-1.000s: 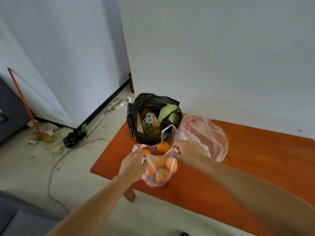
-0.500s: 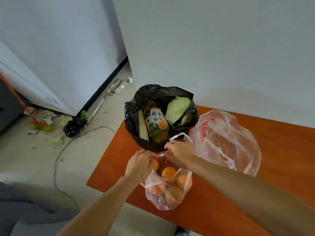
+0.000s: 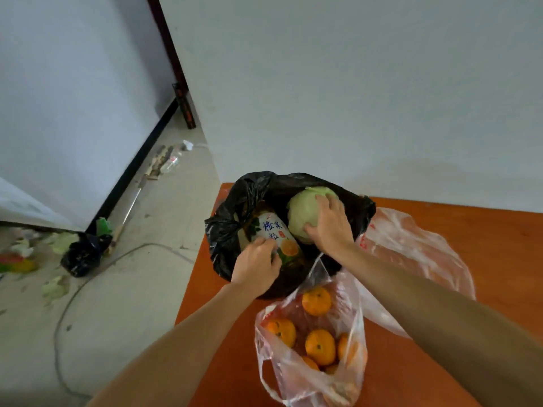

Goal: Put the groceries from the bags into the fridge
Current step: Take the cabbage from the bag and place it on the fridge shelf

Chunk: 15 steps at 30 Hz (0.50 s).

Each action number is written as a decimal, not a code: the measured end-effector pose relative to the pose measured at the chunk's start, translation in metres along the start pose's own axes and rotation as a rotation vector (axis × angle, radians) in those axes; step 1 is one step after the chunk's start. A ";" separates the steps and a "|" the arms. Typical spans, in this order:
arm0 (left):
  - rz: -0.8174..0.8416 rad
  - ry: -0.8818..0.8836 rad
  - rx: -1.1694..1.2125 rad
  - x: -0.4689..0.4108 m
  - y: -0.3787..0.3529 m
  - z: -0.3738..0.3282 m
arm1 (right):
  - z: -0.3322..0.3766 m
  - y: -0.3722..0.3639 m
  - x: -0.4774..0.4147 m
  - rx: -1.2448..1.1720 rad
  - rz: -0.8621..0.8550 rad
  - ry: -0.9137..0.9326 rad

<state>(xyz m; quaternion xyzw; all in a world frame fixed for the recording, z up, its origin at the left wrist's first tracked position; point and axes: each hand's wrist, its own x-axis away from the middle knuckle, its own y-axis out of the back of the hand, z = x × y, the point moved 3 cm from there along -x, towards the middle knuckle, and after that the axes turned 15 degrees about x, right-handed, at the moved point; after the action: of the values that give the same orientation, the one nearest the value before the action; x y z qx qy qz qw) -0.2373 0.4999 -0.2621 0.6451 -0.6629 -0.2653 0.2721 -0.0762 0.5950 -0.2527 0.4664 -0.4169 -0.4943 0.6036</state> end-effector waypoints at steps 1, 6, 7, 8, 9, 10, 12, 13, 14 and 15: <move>0.035 0.004 0.002 -0.009 -0.002 0.004 | -0.004 0.000 -0.012 0.060 0.036 -0.047; 0.163 0.078 -0.088 -0.046 -0.016 0.020 | -0.024 -0.013 -0.052 -0.024 0.204 -0.304; 0.163 0.077 -0.147 -0.050 -0.020 0.022 | -0.025 -0.016 -0.056 -0.050 0.222 -0.329; 0.152 0.067 -0.205 -0.055 -0.023 0.023 | -0.025 -0.020 -0.060 -0.070 0.239 -0.344; 0.137 0.052 -0.250 -0.059 -0.026 0.025 | -0.025 -0.024 -0.063 -0.096 0.250 -0.354; 0.123 0.038 -0.279 -0.062 -0.029 0.027 | -0.025 -0.028 -0.066 -0.135 0.252 -0.361; 0.094 0.013 -0.329 -0.065 -0.036 0.032 | -0.027 -0.034 -0.072 -0.219 0.229 -0.375; 0.072 -0.006 -0.348 -0.065 -0.040 0.034 | -0.029 -0.036 -0.076 -0.241 0.214 -0.379; 0.048 -0.027 -0.352 -0.065 -0.043 0.037 | -0.032 -0.037 -0.080 -0.256 0.208 -0.382; 0.027 -0.043 -0.348 -0.065 -0.048 0.039 | -0.037 -0.038 -0.085 -0.273 0.211 -0.389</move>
<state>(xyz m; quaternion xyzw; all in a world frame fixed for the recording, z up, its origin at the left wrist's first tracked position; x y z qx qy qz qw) -0.2291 0.5633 -0.3245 0.5737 -0.6212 -0.3860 0.3688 -0.0626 0.6812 -0.3009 0.2306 -0.5010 -0.5607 0.6176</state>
